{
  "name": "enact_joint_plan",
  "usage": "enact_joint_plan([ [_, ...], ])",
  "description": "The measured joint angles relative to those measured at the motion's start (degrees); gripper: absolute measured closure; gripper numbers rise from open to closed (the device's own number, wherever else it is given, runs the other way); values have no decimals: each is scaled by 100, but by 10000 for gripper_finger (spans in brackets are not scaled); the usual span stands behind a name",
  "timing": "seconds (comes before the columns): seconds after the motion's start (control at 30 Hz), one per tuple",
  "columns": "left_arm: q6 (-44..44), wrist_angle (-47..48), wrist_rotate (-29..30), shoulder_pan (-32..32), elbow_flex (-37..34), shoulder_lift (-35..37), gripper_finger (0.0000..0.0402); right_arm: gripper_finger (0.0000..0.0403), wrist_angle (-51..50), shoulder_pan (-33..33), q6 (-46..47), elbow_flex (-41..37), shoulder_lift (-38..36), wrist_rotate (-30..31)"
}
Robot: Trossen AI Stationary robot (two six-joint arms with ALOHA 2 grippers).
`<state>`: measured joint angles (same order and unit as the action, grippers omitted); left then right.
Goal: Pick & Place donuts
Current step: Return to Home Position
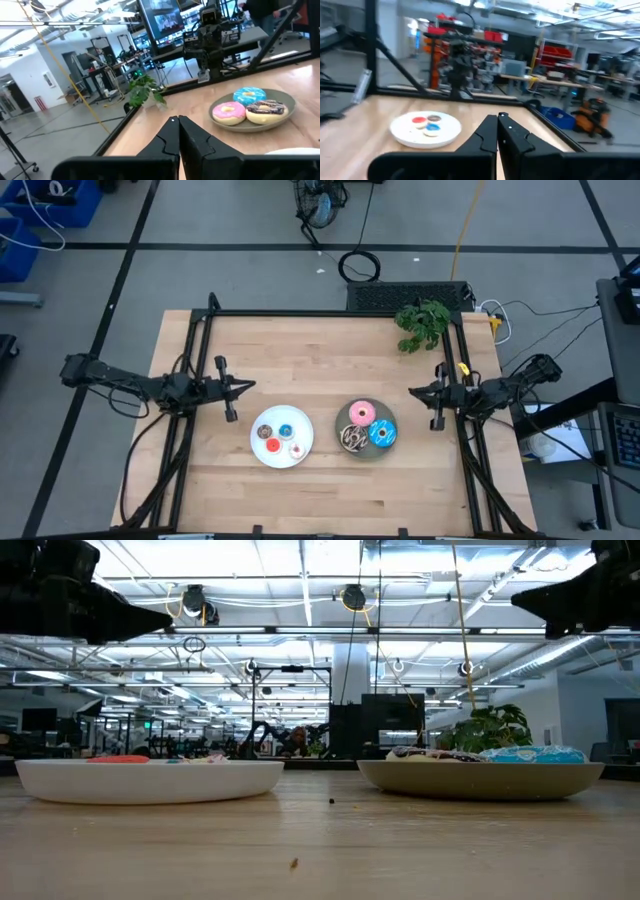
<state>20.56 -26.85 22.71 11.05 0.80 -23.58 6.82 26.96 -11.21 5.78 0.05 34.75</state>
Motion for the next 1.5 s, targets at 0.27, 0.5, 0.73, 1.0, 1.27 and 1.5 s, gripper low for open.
enact_joint_plan([
  [0.27,89,23,-648,-438,0,9,390,403,-153,-566,468,-47,8,-973],
  [0.5,-65,314,-1682,-924,-18,8,394,403,-82,-1147,1051,-453,9,-1228],
  [0.73,-377,610,-2153,-1194,-18,4,396,403,-134,-1275,1210,-474,5,-1255],
  [1.0,-206,603,-2012,-1087,-18,278,399,403,-90,-1259,1206,-482,4,-1255],
  [1.27,151,1367,-1939,-602,-20,1120,399,403,-59,-1259,1279,-487,4,-1257],
  [1.5,183,1887,-2001,-619,-20,1760,398,403,-60,-1259,1313,-491,4,-1260],
])
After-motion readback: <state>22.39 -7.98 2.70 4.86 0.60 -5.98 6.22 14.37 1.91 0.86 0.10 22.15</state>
